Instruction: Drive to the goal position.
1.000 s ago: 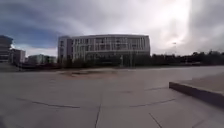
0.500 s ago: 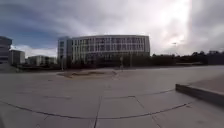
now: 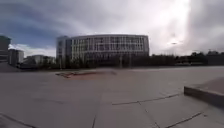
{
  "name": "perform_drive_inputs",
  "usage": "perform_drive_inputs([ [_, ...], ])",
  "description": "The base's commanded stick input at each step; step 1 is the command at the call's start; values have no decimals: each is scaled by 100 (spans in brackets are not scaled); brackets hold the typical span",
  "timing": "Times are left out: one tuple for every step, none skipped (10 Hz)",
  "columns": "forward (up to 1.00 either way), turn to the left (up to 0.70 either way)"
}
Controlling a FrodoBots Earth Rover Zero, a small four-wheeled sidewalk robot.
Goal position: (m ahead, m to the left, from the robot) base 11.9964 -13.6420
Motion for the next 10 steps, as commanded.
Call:
perform_drive_inputs([
  [70, -1],
  [11, 0],
  [4, 0],
  [4, 0],
  [4, 0],
  [4, 0],
  [4, 0],
  [5, 0],
  [5, 0],
  [4, 0],
])
